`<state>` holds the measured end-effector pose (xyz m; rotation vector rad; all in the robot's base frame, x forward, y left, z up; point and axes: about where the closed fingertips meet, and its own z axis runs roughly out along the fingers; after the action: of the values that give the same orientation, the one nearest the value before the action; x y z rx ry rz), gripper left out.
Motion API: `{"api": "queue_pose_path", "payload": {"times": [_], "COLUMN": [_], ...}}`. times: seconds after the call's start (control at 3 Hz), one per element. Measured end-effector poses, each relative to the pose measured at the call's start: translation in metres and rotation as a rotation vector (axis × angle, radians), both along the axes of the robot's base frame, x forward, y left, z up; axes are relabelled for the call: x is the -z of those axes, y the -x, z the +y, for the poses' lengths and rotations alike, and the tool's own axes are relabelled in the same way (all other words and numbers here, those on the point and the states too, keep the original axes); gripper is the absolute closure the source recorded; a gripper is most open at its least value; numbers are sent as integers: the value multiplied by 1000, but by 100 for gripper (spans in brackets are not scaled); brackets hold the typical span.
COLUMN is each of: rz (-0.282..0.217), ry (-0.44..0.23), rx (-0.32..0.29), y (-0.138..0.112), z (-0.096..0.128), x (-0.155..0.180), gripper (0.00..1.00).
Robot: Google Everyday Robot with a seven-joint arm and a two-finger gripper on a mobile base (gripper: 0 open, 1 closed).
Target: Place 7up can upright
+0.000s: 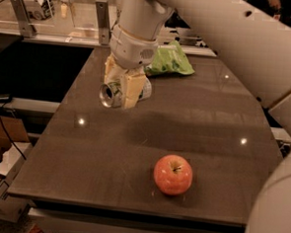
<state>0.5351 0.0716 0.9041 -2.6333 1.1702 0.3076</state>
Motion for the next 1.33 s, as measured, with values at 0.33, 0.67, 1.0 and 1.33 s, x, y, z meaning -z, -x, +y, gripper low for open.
{"api": "queue_pose_path", "payload": {"times": [0.33, 0.67, 1.0, 1.33], "rz": [74, 131, 197, 270], "ry": [-111, -248, -399, -524], "rx": [131, 236, 322, 381], "y": [-7, -6, -5, -5], "z": [-5, -12, -22, -30], "x": [-15, -30, -38, -43], "gripper": [100, 100, 100, 100]}}
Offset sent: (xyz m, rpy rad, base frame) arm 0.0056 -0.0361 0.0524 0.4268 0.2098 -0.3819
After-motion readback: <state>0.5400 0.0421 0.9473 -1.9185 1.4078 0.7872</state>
